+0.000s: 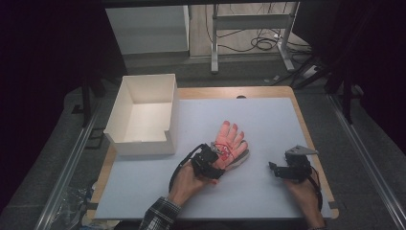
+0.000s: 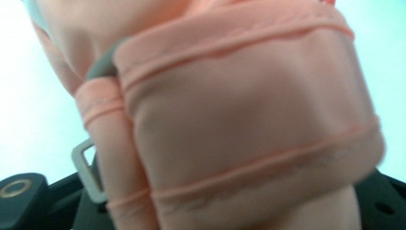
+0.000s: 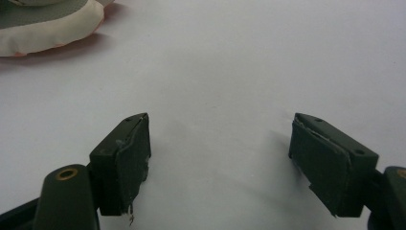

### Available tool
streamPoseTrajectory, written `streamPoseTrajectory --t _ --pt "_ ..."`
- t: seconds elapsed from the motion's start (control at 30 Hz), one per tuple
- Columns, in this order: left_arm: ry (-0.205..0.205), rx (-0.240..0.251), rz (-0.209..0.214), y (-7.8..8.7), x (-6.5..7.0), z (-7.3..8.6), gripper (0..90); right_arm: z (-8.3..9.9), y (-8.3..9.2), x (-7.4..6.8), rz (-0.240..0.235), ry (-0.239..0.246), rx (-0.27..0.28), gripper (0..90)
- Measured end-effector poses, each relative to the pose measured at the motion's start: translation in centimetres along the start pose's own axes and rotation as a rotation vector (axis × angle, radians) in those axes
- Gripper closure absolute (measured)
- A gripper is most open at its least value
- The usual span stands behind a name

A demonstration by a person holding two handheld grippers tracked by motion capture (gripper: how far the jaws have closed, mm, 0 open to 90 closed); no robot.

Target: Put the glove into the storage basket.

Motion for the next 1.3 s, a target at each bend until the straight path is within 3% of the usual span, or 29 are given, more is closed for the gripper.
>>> streamPoseTrajectory --t 0.67,1.3 --pt "0.011 0.047 0.024 2.0 -0.2 -1.0 49.2 0.0 0.0 0.0 0.002 -0.001 0.003 22.3" --pt "0.03 0.093 -0.034 5.5 -1.8 -2.9 48.9 0.0 0.0 0.0 0.006 -0.001 0.003 22.1"
Point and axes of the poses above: each handheld gripper's, and its own axes: y roughly backward along the jaws, z roughly out of its underside, x roughly to its right, the point moved 6 cm from there along -y, roughly forward along the jaws, and after that the axes turned 3 degrees about y, right-handed, at the moved point
